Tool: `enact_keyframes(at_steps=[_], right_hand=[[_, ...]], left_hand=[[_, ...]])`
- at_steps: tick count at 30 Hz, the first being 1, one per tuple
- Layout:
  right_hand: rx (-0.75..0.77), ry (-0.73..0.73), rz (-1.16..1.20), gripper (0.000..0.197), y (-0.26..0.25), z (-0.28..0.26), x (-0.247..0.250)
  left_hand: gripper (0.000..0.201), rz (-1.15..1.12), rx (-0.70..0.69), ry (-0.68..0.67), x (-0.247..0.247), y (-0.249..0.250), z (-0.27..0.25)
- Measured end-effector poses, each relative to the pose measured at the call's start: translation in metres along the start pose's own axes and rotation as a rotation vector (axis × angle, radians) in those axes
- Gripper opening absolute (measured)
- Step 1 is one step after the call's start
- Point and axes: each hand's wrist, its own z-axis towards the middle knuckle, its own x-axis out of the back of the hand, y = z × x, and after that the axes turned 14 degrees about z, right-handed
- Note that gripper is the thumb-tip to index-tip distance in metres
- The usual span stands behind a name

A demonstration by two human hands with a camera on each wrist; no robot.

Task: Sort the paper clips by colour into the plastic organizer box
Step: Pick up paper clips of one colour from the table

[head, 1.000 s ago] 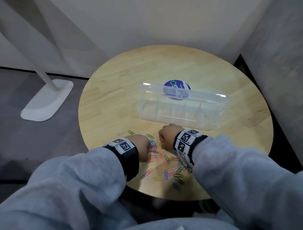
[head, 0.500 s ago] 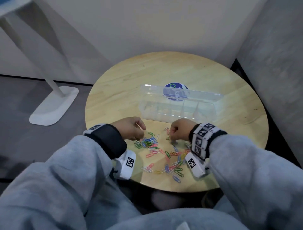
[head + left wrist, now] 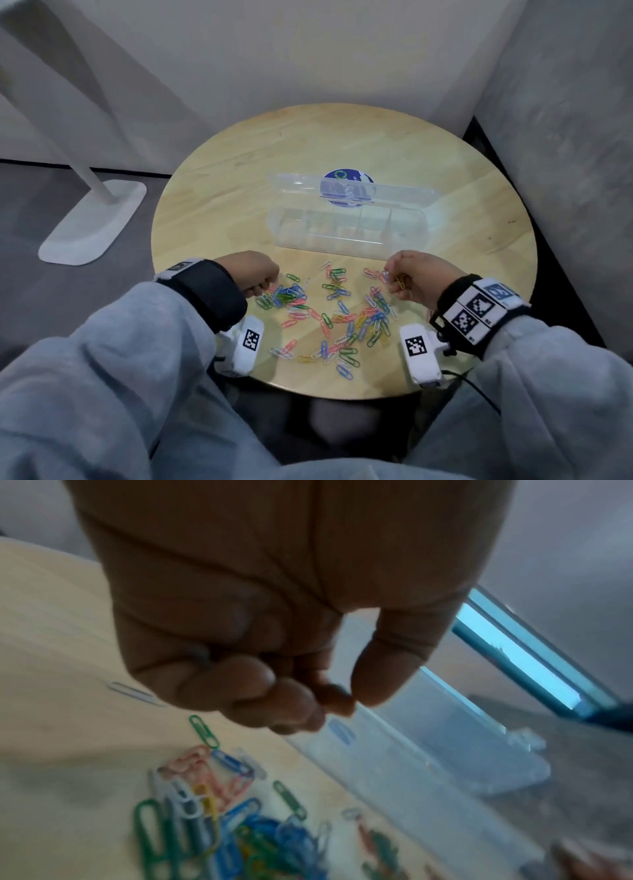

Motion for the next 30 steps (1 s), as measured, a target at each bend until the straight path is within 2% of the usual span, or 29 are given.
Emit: enact_keyframes(at_steps=[3, 5, 7, 11, 14, 18, 24, 27, 30], right_hand=[[0.048, -0.036, -0.498, 0.013, -0.006, 0.005, -0.001], [0.152, -0.083, -0.714, 0.005, -0.013, 0.004, -0.005], [0.184, -0.155, -0.818, 0.009, -0.013, 0.002, -0.011], [0.086, -0.274, -1.098, 0.011, 0.010, 0.006, -0.021], [0.088, -0.259, -1.166, 0.016, 0.018, 0.008, -0.023], [0.158, -0.281, -1.214, 0.012, 0.020, 0.007, -0.033], [0.182, -0.333, -1.265, 0.015, 0.022, 0.008, -0.036], [0.193, -0.334, -1.277, 0.013, 0.023, 0.010, -0.033], [0.168, -0.305, -1.240, 0.021, 0.022, 0.013, -0.028]], left_hand=[[0.005, 0.438, -0.093, 0.063, -0.007, 0.004, 0.007], [0.005, 0.595, -0.102, 0.098, -0.010, 0.007, 0.009], [0.009, 0.682, -0.092, 0.080, -0.014, 0.011, 0.012], [0.014, 0.745, -0.080, 0.074, -0.018, 0.012, 0.017], [0.015, 0.727, -0.088, 0.106, -0.019, 0.011, 0.016], [0.021, 0.739, -0.113, 0.135, -0.021, 0.008, 0.014], [0.013, 0.736, -0.158, 0.167, -0.025, 0.008, 0.015], [0.011, 0.673, -0.185, 0.136, -0.028, 0.006, 0.018], [0.013, 0.551, -0.180, 0.118, -0.028, 0.004, 0.019]])
